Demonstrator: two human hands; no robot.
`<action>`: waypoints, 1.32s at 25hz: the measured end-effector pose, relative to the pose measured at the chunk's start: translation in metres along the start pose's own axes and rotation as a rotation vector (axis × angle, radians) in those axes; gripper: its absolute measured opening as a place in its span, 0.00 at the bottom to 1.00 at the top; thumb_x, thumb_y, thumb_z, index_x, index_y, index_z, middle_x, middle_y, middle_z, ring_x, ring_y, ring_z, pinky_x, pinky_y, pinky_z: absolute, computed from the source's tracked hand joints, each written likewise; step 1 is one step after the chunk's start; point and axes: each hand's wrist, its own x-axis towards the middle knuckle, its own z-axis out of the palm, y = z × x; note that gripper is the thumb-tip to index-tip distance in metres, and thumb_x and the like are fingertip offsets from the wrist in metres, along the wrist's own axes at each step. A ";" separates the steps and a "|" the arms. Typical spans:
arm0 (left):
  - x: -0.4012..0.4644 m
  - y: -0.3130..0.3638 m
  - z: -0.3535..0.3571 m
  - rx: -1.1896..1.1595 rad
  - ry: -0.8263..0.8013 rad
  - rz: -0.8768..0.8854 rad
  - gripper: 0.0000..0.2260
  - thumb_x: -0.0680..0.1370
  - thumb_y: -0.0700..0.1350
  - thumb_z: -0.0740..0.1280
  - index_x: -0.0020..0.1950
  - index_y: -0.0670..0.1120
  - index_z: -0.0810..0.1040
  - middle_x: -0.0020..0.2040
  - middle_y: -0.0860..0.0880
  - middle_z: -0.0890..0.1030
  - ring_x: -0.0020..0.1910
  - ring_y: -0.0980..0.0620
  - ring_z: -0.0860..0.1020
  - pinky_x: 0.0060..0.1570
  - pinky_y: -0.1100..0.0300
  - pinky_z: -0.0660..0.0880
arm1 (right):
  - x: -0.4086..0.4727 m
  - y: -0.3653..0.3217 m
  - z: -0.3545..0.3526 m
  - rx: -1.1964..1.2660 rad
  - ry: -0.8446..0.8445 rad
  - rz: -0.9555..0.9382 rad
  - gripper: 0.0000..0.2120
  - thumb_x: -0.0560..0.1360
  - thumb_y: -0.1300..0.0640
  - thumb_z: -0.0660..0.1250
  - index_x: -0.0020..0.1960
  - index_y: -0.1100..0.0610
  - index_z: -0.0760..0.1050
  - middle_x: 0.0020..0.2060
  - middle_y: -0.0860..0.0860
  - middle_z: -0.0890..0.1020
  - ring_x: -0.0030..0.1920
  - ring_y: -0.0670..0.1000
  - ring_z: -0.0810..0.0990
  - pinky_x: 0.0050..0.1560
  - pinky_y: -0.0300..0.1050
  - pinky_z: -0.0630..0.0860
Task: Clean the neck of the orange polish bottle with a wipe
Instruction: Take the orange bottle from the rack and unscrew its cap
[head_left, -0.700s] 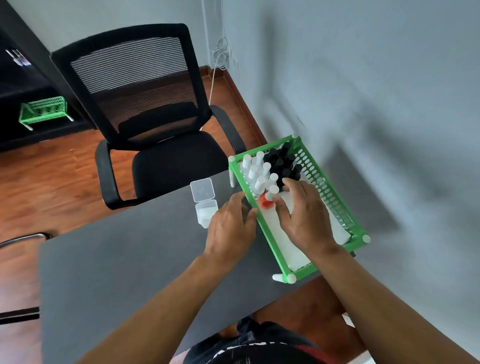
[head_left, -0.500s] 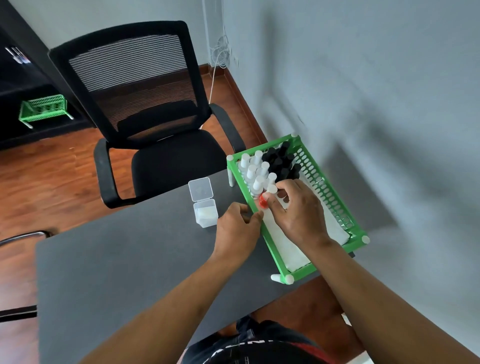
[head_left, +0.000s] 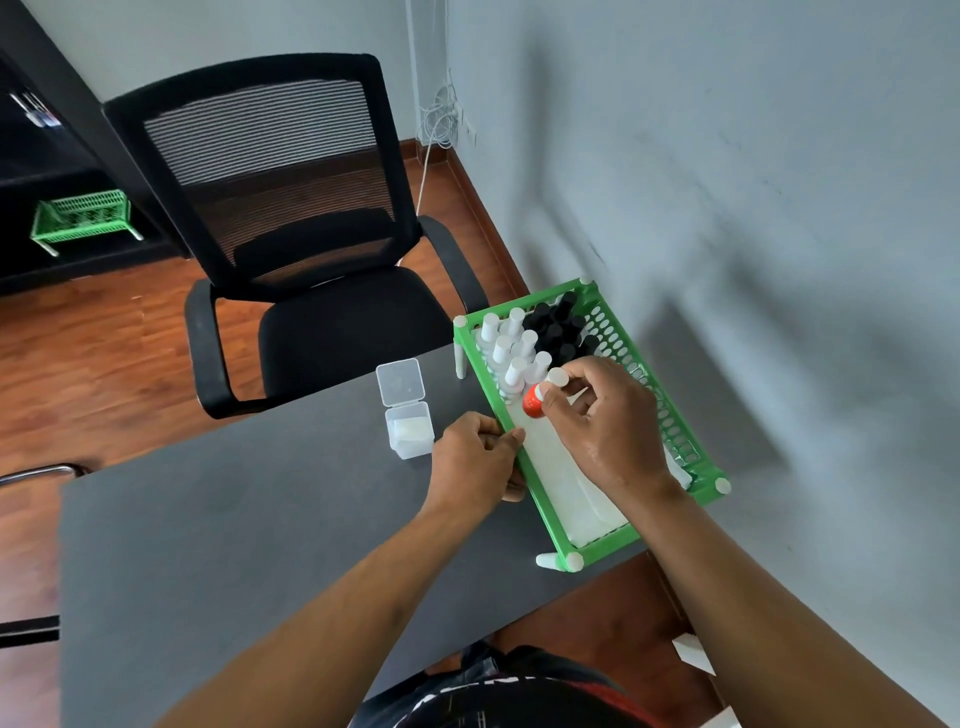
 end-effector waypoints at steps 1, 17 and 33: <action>-0.002 0.000 -0.004 0.009 -0.006 0.012 0.06 0.81 0.43 0.73 0.51 0.42 0.79 0.37 0.42 0.87 0.31 0.46 0.88 0.33 0.47 0.86 | -0.001 -0.006 -0.004 0.019 0.025 -0.007 0.07 0.74 0.57 0.76 0.47 0.58 0.80 0.41 0.52 0.83 0.33 0.50 0.79 0.34 0.48 0.80; -0.079 -0.022 -0.142 0.302 0.480 0.553 0.17 0.74 0.57 0.76 0.60 0.56 0.80 0.51 0.61 0.82 0.46 0.56 0.82 0.41 0.63 0.82 | -0.018 -0.139 0.041 0.334 -0.303 -0.298 0.07 0.75 0.54 0.75 0.51 0.55 0.82 0.41 0.47 0.85 0.41 0.45 0.84 0.38 0.26 0.77; -0.109 -0.041 -0.217 0.389 0.458 0.697 0.14 0.74 0.51 0.79 0.56 0.50 0.83 0.48 0.56 0.83 0.44 0.53 0.82 0.45 0.60 0.81 | -0.032 -0.215 0.056 0.021 -0.530 -0.427 0.13 0.80 0.43 0.68 0.42 0.51 0.75 0.27 0.37 0.69 0.29 0.39 0.76 0.28 0.28 0.68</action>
